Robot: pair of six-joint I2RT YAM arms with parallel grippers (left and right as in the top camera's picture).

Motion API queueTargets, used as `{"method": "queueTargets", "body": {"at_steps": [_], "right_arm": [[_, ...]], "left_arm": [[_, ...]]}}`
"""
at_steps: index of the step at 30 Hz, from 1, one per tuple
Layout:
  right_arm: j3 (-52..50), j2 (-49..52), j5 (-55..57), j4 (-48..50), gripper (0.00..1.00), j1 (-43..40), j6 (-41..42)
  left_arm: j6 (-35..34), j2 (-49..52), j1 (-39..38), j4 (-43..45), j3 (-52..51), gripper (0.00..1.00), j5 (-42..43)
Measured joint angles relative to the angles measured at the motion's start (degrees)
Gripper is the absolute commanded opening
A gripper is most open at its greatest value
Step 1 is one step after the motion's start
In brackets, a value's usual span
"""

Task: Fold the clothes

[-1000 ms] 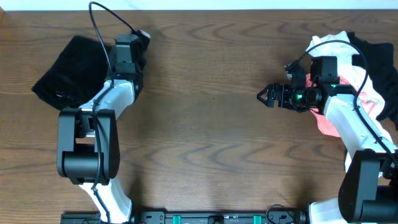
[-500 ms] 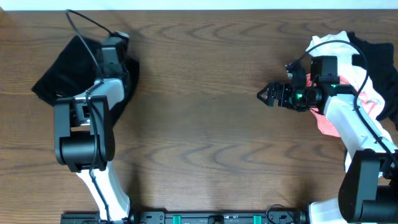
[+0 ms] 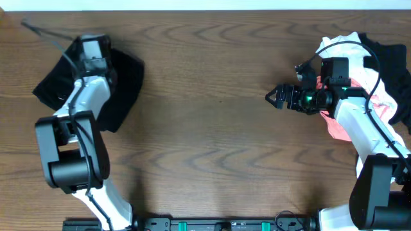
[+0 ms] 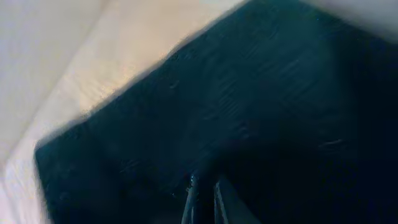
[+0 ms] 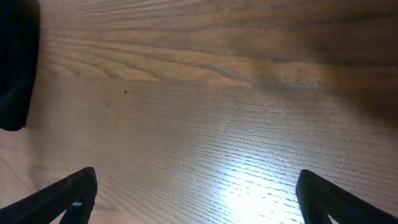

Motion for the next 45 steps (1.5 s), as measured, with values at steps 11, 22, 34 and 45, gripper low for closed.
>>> {"method": "queueTargets", "body": {"at_steps": [11,22,34,45], "right_arm": [[0.00,0.00,-0.20,0.02,0.99,0.00,0.00],[0.00,0.00,-0.63,0.07,0.99,0.00,0.00],[0.00,0.00,-1.03,0.24,0.99,0.00,0.00],[0.00,0.00,-1.44,-0.52,0.99,0.00,-0.09]], "left_arm": [[-14.05,2.58,13.09,-5.86,0.04,0.13,16.57],[-16.41,4.04,14.10,-9.79,2.38,0.13,21.22],[-22.25,3.76,11.28,-18.36,4.17,0.09,28.33],[-37.62,2.95,5.51,-23.52,4.33,0.06,30.05]]}}
